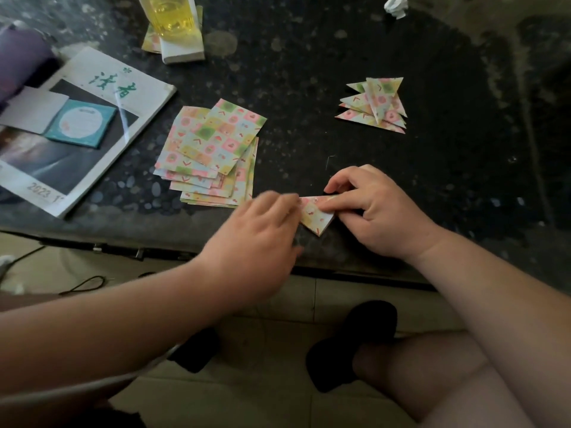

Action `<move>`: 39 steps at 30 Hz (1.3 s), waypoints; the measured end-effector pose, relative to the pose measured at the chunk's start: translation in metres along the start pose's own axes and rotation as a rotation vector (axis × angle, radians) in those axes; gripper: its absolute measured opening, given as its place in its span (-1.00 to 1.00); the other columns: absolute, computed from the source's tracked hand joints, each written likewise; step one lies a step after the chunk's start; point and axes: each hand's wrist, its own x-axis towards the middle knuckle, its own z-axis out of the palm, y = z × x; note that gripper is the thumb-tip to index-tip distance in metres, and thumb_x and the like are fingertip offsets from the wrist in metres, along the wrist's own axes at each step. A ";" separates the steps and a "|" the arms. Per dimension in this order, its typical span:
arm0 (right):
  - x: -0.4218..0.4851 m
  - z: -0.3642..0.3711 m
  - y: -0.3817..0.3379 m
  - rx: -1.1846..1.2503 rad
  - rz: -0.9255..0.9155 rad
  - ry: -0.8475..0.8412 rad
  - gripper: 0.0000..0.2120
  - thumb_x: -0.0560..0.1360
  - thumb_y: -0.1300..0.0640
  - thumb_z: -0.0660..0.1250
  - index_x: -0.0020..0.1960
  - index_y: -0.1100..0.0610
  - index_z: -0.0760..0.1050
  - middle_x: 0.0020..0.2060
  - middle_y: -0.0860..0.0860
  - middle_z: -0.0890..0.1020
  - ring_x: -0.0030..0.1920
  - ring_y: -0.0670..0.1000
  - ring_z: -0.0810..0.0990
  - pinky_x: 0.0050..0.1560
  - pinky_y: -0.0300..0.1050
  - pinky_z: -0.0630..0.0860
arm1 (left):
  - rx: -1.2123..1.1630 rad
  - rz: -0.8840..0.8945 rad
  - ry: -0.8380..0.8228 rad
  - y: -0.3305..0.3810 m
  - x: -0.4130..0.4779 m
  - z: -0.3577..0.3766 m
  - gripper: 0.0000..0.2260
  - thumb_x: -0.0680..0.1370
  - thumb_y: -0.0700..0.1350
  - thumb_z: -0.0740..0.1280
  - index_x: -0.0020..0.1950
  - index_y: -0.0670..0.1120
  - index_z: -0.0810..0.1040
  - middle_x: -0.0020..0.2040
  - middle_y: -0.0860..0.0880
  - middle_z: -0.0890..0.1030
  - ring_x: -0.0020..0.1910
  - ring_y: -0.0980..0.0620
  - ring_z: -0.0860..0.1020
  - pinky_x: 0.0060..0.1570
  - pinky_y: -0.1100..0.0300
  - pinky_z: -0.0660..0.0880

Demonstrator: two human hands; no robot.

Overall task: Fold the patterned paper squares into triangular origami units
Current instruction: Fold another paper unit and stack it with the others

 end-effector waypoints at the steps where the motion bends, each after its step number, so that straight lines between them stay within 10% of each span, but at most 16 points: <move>1: 0.000 0.000 0.000 0.006 0.002 -0.002 -0.75 0.53 0.17 0.36 0.11 -0.02 0.74 0.10 -0.07 0.61 0.11 0.01 0.50 0.14 0.19 0.51 | 0.010 0.003 -0.042 0.007 -0.006 0.003 -0.32 0.58 0.23 0.15 0.53 -0.23 0.36 0.51 -0.17 0.38 0.46 -0.15 0.35 0.44 -0.08 0.34; 5: 0.001 0.001 0.000 0.016 0.002 0.006 -0.75 0.52 0.16 0.35 0.07 -0.02 0.75 0.09 -0.07 0.61 0.08 0.00 0.50 0.12 0.18 0.50 | 0.080 0.010 -0.148 0.015 -0.016 0.011 -0.14 0.57 0.38 -0.04 0.63 -0.27 0.11 0.64 -0.22 0.11 0.64 -0.16 0.06 0.58 -0.13 0.13; 17: 0.001 -0.002 0.001 0.047 0.003 -0.007 -0.72 0.51 0.30 0.41 0.07 -0.01 0.76 0.11 -0.06 0.61 0.12 0.00 0.50 0.17 0.14 0.52 | 0.129 0.011 -0.211 0.026 -0.013 0.006 -0.26 0.56 0.38 0.14 0.60 -0.06 0.28 0.61 -0.24 0.20 0.57 -0.44 0.08 0.52 -0.31 0.17; 39: -0.002 -0.008 0.000 0.057 0.044 -0.073 -0.78 0.56 0.19 0.43 0.08 -0.08 0.75 0.16 -0.17 0.55 0.21 -0.07 0.46 0.29 0.12 0.46 | -0.022 -0.046 -0.317 0.025 0.005 -0.023 -0.32 0.59 0.42 0.04 0.64 0.18 0.04 0.66 -0.15 -0.20 0.63 -0.14 -0.24 0.58 -0.11 -0.24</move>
